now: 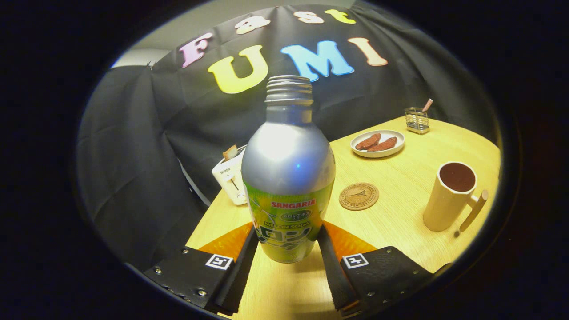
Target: Take the bottle from table, then pour the juice into the cup, finally place the bottle on the coaster
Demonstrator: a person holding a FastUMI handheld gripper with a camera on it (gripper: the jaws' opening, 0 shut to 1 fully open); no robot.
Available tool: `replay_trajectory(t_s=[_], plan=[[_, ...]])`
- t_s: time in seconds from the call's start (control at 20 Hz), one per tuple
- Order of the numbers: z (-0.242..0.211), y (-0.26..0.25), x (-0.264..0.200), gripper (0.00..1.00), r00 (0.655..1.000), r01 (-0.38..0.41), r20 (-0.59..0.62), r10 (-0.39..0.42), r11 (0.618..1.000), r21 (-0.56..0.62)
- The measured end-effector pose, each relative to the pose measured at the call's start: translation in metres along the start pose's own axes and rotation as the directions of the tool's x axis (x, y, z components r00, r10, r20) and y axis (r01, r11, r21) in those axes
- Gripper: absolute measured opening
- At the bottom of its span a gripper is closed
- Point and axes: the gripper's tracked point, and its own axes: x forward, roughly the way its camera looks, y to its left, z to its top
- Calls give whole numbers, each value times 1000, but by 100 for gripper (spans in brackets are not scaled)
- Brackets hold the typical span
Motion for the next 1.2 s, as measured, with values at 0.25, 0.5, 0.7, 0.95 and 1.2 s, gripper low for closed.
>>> replay_trajectory(t_s=[0.25, 0.5, 0.7, 0.95, 1.2], plan=[[13, -11, -3, 75, 999, -32, 4, 32, 987, 159], [19, -25, -3, 75, 999, -40, -9, 45, 957, 288], [23, -34, -4, 75, 999, -46, -8, 54, 916, 399], [19, -30, -5, 75, 992, -78, -36, 119, 823, 563], [25, -38, -12, 75, 990, -88, -21, 143, 711, 698]])
